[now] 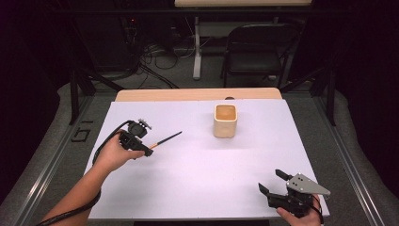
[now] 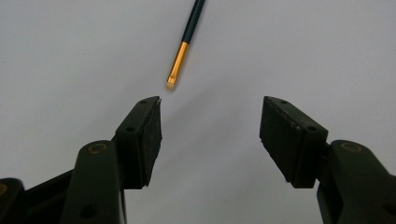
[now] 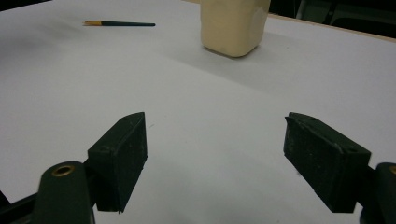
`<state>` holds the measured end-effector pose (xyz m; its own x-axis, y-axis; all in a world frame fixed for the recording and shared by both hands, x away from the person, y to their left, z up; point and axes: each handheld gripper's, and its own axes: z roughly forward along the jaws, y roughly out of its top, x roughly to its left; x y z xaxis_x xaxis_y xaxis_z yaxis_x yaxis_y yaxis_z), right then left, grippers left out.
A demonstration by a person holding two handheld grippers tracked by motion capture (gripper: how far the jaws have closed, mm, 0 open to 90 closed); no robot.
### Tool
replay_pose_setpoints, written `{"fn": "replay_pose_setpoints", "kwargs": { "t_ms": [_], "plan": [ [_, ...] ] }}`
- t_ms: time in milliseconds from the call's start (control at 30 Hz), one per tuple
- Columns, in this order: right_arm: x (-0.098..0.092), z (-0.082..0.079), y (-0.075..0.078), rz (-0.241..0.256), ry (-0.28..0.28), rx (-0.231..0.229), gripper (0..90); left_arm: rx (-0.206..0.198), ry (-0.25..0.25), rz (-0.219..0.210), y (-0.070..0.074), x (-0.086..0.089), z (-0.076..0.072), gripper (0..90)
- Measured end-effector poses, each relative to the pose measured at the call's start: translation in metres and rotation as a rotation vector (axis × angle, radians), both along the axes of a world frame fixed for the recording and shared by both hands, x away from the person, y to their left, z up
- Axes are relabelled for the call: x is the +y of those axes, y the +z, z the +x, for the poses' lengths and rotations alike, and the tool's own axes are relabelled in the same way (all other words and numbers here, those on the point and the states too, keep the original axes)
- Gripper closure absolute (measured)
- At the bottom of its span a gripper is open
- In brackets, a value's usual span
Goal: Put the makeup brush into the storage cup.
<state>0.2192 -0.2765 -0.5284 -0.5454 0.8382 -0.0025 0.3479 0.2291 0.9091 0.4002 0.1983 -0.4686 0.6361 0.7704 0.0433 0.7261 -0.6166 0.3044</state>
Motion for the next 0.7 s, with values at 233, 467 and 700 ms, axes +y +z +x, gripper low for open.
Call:
{"fn": "replay_pose_setpoints", "kwargs": {
  "t_ms": [233,467,700],
  "plan": [
    [-0.001,0.000,0.000,0.001,0.003,0.001,21.3,0.000,-0.012,0.009,0.000,-0.013,0.010,39.3],
    [-0.001,0.000,0.000,0.002,0.004,0.000,21.3,0.002,-0.017,0.017,0.000,-0.022,0.018,39.8],
    [0.000,0.000,0.000,0.002,0.004,0.001,21.3,0.001,-0.019,0.023,0.004,-0.027,0.026,40.0]
  ]
}}
